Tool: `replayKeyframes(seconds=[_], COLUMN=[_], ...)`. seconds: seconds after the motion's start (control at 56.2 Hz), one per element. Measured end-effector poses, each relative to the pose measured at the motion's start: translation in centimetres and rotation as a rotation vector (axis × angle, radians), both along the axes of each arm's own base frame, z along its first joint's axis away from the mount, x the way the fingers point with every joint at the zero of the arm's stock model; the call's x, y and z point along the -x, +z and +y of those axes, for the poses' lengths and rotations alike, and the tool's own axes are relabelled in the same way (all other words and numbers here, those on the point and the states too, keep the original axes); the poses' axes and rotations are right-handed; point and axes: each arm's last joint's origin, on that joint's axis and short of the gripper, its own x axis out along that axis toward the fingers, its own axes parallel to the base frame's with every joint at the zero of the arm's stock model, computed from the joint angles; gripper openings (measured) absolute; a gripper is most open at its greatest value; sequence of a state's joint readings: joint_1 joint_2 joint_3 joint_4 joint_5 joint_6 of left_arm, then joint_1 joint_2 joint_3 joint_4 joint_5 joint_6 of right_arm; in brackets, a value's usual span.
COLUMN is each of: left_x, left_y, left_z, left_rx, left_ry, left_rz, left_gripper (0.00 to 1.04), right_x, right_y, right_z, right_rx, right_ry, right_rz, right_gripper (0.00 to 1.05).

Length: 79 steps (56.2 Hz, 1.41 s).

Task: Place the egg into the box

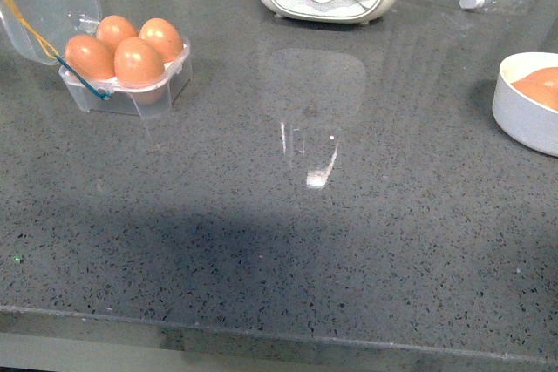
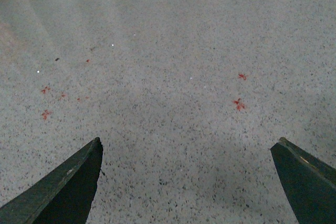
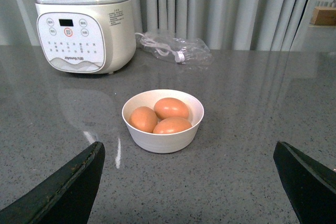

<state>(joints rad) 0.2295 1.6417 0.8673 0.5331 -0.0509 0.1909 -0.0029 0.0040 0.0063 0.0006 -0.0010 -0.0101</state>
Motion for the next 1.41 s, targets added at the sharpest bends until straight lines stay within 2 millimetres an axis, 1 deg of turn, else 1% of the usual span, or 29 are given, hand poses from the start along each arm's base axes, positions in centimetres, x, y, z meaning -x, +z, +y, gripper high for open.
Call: replayKeyframes(seconds=[0.107, 0.356, 0.516, 0.836, 0.979, 1.139, 1.299, 1.406], left_x=[-0.7, -0.9, -1.0, -0.2, 0.5, 1.5, 3.4, 4.6], left_y=[0.9, 1.1, 1.4, 2.3, 2.6, 3.2, 3.8, 4.0], left_z=[-0.2, -2.1, -3.7, -7.4, -9.2, -10.8, -12.3, -12.8], left_rx=[-0.003, 0.014, 0.013, 0.031, 0.059, 0.086, 0.111, 0.115], left_ry=[-0.008, -0.054, -0.092, -0.18, -0.232, -0.303, -0.422, -0.508], left_rz=[-0.02, -0.018, -0.029, -0.037, -0.027, -0.001, 0.065, 0.111], left_gripper=[0.98, 0.98, 0.98, 0.98, 0.98, 0.98, 0.98, 0.98], right_x=[0.0, 0.0, 0.0, 0.0, 0.0, 0.0, 0.0, 0.0], right_y=[0.0, 0.0, 0.0, 0.0, 0.0, 0.0, 0.0, 0.0], right_z=[0.0, 0.0, 0.0, 0.0, 0.0, 0.0, 0.0, 0.0], right_rx=[0.0, 0.0, 0.0, 0.0, 0.0, 0.0, 0.0, 0.0], right_ry=[0.0, 0.0, 0.0, 0.0, 0.0, 0.0, 0.0, 0.0], right_rz=[0.0, 0.0, 0.0, 0.0, 0.0, 0.0, 0.0, 0.0], right_gripper=[0.97, 0.97, 0.97, 0.97, 0.97, 0.97, 0.97, 0.97])
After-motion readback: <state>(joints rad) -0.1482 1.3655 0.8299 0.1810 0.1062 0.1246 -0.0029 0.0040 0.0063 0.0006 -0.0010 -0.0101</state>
